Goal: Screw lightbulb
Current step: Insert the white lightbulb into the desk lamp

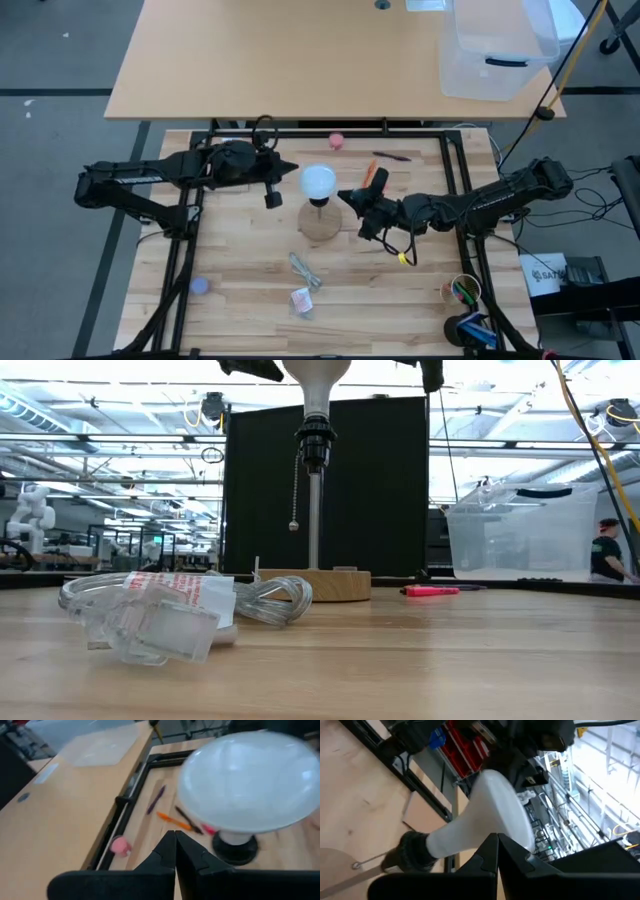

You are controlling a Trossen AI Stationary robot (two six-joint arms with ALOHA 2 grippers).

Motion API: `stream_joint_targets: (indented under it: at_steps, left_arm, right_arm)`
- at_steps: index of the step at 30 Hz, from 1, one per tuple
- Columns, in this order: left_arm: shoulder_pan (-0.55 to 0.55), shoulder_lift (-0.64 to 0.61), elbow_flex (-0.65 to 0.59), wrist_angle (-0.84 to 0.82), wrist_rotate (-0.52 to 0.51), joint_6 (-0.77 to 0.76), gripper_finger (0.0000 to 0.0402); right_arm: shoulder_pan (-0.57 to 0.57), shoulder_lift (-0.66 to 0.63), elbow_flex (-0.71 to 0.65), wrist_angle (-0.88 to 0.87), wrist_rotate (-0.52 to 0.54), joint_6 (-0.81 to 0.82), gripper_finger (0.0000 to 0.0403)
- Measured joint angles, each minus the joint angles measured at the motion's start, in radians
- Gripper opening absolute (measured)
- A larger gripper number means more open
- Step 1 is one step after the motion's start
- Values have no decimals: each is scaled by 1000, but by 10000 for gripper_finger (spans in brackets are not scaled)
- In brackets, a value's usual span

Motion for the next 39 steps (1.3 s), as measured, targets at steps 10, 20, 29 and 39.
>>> stream_joint_targets:
  at_steps: [10, 20, 29, 39]
  left_arm:
    - [-25, -63, 0, 37, 8, 67, 0]
    - [-88, -73, 0, 45, 211, 71, 0]
    - [-105, -6, 0, 44, 157, 69, 0]
    - [-65, -5, 2, 17, 96, 60, 0]
  right_arm:
    - [-33, 0, 0, -38, 81, -6, 0]
    - [-128, 0, 0, 23, 5, -73, 0]
    - [-133, 0, 0, 53, -47, -111, 0]
    - [-94, -1, 0, 50, -42, -104, 0]
